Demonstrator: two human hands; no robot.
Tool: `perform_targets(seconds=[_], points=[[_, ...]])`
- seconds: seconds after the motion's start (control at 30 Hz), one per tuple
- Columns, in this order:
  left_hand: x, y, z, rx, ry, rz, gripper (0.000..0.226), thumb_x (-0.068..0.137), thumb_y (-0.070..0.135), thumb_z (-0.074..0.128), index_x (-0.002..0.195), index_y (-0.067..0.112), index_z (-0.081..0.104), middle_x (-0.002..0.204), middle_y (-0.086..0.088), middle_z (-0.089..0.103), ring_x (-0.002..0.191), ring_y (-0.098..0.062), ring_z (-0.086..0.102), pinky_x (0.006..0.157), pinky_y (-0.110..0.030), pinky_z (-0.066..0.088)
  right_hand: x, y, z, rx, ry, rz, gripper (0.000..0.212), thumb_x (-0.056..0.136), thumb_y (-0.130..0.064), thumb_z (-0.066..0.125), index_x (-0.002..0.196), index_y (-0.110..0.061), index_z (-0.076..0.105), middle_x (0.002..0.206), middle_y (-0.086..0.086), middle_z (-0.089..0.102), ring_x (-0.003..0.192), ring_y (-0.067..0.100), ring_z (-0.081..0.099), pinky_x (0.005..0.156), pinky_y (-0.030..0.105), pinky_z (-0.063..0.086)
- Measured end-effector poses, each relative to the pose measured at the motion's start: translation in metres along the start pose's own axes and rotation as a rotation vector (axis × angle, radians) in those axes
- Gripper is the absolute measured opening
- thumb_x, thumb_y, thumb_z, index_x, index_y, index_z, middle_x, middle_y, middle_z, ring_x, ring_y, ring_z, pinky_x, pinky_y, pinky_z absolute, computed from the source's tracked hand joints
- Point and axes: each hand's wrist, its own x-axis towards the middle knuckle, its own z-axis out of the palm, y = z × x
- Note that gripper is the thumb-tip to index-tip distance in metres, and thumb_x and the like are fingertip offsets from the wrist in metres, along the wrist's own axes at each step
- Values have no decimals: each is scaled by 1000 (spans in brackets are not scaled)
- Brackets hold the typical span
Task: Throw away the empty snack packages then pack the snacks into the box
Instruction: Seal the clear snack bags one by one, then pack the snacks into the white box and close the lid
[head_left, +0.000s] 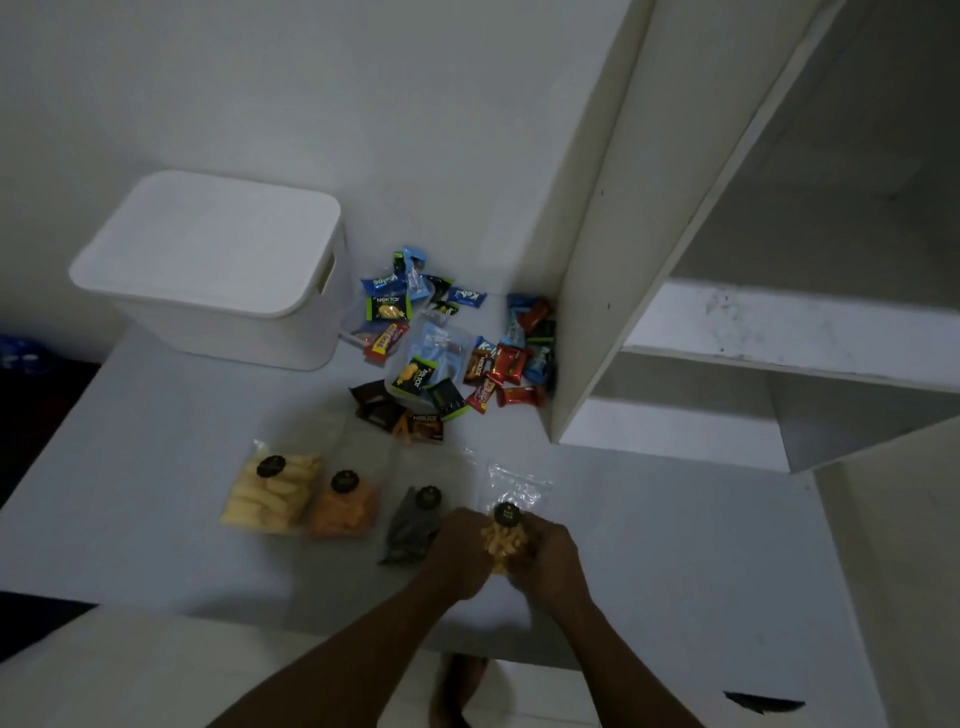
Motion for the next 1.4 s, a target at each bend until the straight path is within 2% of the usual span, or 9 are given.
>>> perform_targets(seconds=[0.07, 0.17, 0.33, 0.5, 0.6, 0.8, 1.03, 1.23, 1.4], points=[[8, -11, 8, -57, -71, 56, 34, 85, 4, 62, 63, 23, 45, 63, -1, 53, 60, -15, 50, 66, -51, 56, 7, 5, 3, -31, 2, -41, 46, 72, 2, 73, 56, -35, 52, 53, -10, 57, 49, -1, 54, 50, 13, 40], [9, -2, 2, -9, 43, -89, 13, 88, 9, 61, 100, 10, 68, 108, -12, 66, 95, -25, 63, 78, -25, 51, 20, 24, 10, -67, -5, -140, 51, 69, -7, 72, 48, -39, 39, 48, -11, 47, 47, 0, 46, 48, 17, 36], [21, -5, -20, 8, 194, 0, 39, 89, 16, 68, 126, 10, 55, 126, -2, 49, 112, -17, 52, 92, -18, 39, 25, -23, -13, -58, 41, -110, 9, 76, -20, 72, 70, -26, 70, 71, -5, 69, 64, 6, 66, 59, 32, 57], [31, -6, -92, 52, 393, 111, 28, 82, 15, 75, 106, 6, 66, 108, -7, 61, 99, -19, 58, 86, -23, 46, 48, -110, -20, -93, 65, -181, 51, 87, -21, 74, 135, -15, 58, 132, 1, 53, 122, 17, 53, 104, 28, 44], [27, -10, -153, 43, 564, 165, 9, 72, 0, 76, 79, 0, 70, 77, -13, 67, 70, -19, 62, 67, -15, 51, 65, -172, -11, -120, 70, -344, 48, 89, -18, 72, 135, -15, 58, 134, 8, 54, 122, 22, 54, 99, 29, 45], [14, -66, -268, -137, 801, 13, 45, 74, 17, 83, 112, 1, 66, 112, -15, 63, 104, -26, 61, 87, -24, 42, 96, -288, 43, -94, 50, -552, 32, 87, -15, 70, 118, -9, 67, 112, 4, 60, 97, 9, 57, 82, 17, 44], [7, -165, -386, -156, 1006, -11, 62, 65, 16, 91, 117, -1, 62, 120, -18, 61, 115, -33, 56, 101, -31, 37, 125, -388, 147, -247, 35, -699, 47, 90, -18, 70, 134, -10, 58, 134, 12, 54, 124, 24, 54, 98, 18, 33], [7, -271, -460, -80, 893, -38, 116, 46, 34, 98, 141, -4, 42, 143, -24, 45, 133, -40, 40, 108, -50, 37, 148, -447, 249, -368, -34, -712, 50, 94, -30, 65, 140, -14, 53, 139, 6, 51, 126, 20, 53, 102, 27, 40], [21, -313, -482, -309, 649, -39, 132, 53, 30, 96, 154, 3, 16, 159, -12, 27, 146, -27, 28, 113, -30, 26, 163, -471, 302, -494, -60, -678, 57, 94, -42, 61, 143, -15, 49, 146, 7, 46, 132, 23, 46, 106, 33, 41]])
